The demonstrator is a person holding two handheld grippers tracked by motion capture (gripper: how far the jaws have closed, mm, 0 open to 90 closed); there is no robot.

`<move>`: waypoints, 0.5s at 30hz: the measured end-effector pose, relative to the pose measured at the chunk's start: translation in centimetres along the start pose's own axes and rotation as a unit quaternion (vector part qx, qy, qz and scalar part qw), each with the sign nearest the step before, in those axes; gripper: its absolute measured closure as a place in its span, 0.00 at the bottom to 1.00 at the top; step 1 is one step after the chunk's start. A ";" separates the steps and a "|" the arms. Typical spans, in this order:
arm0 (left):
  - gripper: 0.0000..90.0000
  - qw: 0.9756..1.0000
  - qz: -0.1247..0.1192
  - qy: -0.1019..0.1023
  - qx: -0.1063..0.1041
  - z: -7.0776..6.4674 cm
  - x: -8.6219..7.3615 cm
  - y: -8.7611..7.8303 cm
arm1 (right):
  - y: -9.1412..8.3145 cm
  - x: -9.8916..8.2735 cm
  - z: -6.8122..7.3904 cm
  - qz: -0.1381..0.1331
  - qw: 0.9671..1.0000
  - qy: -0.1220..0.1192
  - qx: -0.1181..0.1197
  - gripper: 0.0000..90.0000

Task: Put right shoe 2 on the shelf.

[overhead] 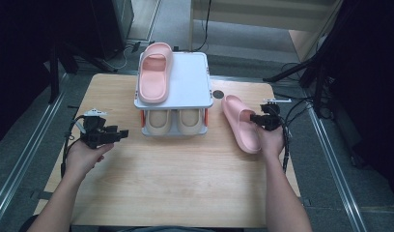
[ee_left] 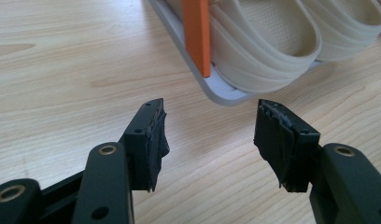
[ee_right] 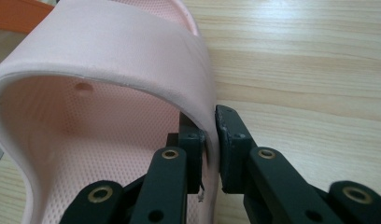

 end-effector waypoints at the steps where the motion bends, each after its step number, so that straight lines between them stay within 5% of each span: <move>1: 0.48 1.000 0.002 0.000 -0.002 -0.1 0.1 0.1 | -0.2 -0.1 -0.2 0.001 1.000 0.003 0.001 0.92; 15: 0.48 1.000 0.012 0.008 -0.027 -0.8 0.4 1.0 | -2.0 -0.1 -0.4 0.003 1.000 0.017 0.002 0.91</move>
Point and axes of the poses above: each handheld gripper's, and its own axes: y roughly forward along the jaws, x roughly out of its top, z roughly to its left, the point moved 2 cm from there along y, roughly forward along the jaws, and after that the axes turned 15 degrees about -x, right-handed, at the moved point
